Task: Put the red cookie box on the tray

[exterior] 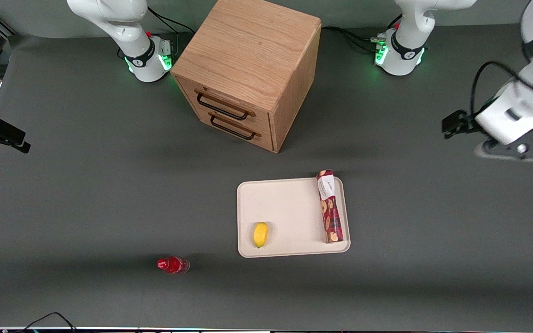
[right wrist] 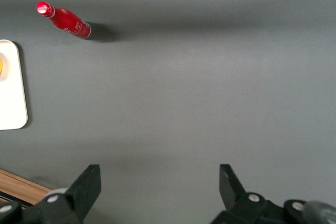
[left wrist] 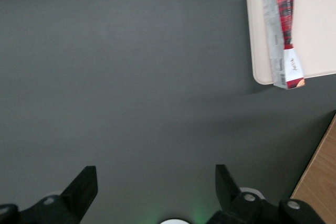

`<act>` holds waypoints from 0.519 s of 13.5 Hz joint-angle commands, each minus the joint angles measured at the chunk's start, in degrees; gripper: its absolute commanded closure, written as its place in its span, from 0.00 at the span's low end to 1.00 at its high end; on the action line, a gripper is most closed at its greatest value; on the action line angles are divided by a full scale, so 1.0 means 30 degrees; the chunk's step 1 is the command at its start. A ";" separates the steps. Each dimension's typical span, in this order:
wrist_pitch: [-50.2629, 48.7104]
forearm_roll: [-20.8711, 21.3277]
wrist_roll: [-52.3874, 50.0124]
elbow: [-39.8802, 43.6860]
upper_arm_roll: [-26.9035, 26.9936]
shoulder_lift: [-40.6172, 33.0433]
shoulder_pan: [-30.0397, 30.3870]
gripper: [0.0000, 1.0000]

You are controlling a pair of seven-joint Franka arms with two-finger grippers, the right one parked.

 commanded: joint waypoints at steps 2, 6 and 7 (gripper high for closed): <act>0.2958 -0.0191 0.0251 -0.5083 0.0739 -0.3517 -0.0267 0.00; 0.4606 -0.0337 0.0251 -0.7206 0.0973 -0.4787 -0.0296 0.00; 0.4665 -0.0308 0.0251 -0.6857 0.0973 -0.4437 -0.0354 0.00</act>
